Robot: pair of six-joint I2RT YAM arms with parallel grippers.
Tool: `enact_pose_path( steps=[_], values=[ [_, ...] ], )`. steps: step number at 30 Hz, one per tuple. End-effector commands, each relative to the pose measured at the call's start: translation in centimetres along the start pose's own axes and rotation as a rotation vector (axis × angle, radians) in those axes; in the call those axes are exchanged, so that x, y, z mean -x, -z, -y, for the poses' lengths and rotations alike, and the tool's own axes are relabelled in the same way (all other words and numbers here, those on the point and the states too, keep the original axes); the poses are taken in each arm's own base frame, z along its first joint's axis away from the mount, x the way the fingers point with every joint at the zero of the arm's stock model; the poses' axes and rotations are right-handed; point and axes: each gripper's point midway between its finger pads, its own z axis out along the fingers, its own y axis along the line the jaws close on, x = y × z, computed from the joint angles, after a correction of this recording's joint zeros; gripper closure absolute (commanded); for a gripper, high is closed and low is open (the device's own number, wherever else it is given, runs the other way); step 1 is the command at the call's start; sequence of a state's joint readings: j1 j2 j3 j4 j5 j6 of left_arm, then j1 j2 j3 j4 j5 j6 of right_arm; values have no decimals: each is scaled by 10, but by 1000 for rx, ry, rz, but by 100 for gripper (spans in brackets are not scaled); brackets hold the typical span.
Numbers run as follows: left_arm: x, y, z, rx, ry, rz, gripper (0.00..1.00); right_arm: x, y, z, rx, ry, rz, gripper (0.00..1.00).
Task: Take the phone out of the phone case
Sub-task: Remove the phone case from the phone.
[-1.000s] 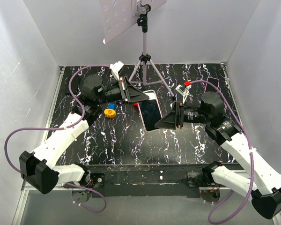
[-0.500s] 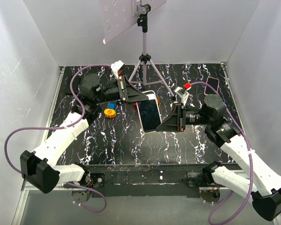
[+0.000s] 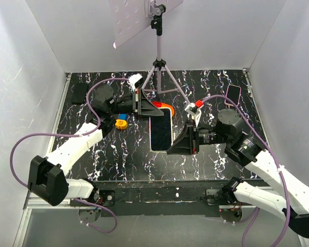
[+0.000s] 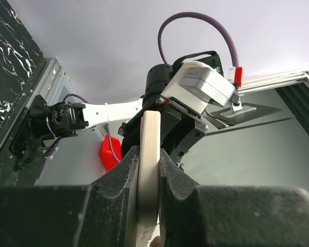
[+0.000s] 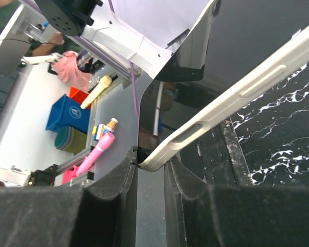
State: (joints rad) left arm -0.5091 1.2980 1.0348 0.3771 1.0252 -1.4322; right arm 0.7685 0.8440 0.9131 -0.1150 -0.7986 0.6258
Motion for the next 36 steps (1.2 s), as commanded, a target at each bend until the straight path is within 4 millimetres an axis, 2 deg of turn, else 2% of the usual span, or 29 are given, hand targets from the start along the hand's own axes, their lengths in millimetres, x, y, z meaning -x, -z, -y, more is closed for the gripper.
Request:
enact_pose_path(
  steps=[1,3,7,16,19,22,24,27,29,32,33,34,35,36],
  values=[
    [9,-3,-12,10,159,66,100,55,0,-38,33,427,176,99],
    [7,-2,-11,6,161,68,100,65,-2,-42,11,474,208,99],
    [4,0,-8,-7,170,65,100,81,-7,-27,-119,523,236,99],
    [-2,2,-3,-67,194,51,100,93,-17,-10,-309,717,167,99],
    [-3,2,-4,-65,197,49,100,96,-23,-8,-351,754,140,99],
    [-3,3,-4,-68,201,56,100,106,-22,-1,-420,753,160,99],
    [-4,3,0,-86,195,59,100,116,-16,13,-527,714,195,99],
    [-2,6,6,-123,188,84,100,126,7,51,-787,593,270,99],
    [0,8,7,-142,181,110,100,116,22,75,-928,505,264,99],
    [5,10,3,-107,152,183,100,82,30,94,-993,367,195,98],
    [8,11,0,-80,127,207,100,71,30,95,-979,298,194,90],
    [10,12,-2,-50,100,233,100,56,27,97,-951,250,167,66],
    [13,15,-3,-26,70,267,100,42,22,96,-909,192,137,53],
    [15,17,-8,12,50,295,100,28,19,95,-867,130,97,50]
  ],
)
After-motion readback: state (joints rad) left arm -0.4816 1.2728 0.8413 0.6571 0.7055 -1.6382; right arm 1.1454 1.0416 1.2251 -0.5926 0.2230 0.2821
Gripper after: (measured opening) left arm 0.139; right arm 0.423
